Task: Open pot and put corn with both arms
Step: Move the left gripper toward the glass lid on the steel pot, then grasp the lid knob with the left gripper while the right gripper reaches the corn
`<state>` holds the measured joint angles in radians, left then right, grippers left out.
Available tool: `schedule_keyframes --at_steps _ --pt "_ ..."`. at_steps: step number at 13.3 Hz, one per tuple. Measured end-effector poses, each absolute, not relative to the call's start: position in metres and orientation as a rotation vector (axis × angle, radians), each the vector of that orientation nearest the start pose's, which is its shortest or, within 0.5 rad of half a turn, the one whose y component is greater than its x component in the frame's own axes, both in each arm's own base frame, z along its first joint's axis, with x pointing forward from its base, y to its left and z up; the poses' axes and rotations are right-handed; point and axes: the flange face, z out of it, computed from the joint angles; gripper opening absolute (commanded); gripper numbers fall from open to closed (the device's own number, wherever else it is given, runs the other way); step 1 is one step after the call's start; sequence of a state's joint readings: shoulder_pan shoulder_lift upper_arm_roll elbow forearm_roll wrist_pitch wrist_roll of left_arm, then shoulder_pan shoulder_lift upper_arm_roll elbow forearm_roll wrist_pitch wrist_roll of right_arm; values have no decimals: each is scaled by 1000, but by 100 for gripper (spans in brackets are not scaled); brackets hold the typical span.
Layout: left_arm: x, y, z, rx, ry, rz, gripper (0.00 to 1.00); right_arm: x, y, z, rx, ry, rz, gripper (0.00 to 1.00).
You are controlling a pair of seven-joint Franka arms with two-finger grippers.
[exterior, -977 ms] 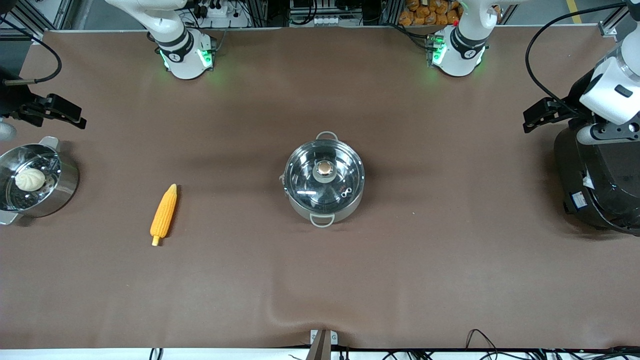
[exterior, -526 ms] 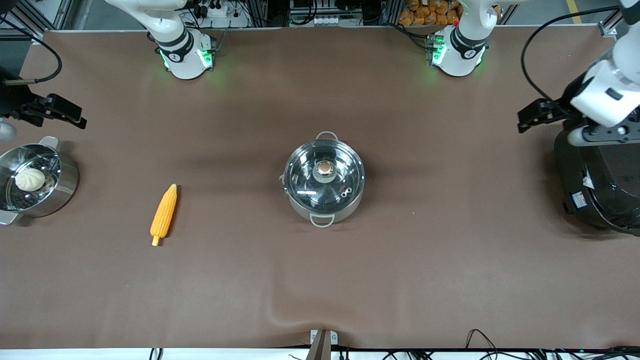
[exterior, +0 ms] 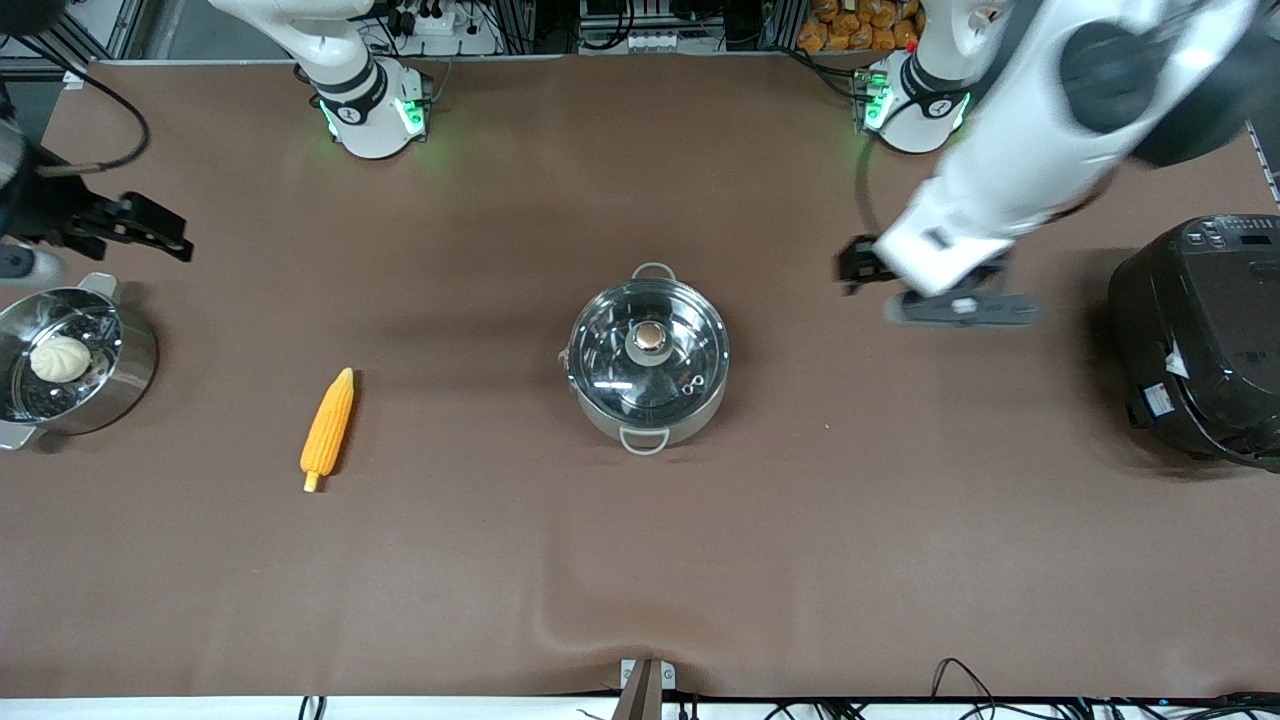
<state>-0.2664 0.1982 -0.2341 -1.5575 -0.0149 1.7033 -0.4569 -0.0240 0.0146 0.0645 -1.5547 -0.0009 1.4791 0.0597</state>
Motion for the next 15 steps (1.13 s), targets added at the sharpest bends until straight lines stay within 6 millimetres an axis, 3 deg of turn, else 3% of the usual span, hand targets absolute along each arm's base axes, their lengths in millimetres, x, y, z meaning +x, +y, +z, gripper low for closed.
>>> schedule_keyframes --at_steps 4,8,11,15 --pt "539 -392 468 -3177 -112 115 100 571 19 574 -3137 45 253 100" --pt "532 -467 423 -3168 -283 53 100 606 -6 498 -3115 106 382 100" --pt "523 -500 395 -3174 -388 1 100 631 -21 454 -3095 91 331 100" --pt "520 -511 367 -3153 -369 3 100 654 -25 371 -3075 99 274 100"
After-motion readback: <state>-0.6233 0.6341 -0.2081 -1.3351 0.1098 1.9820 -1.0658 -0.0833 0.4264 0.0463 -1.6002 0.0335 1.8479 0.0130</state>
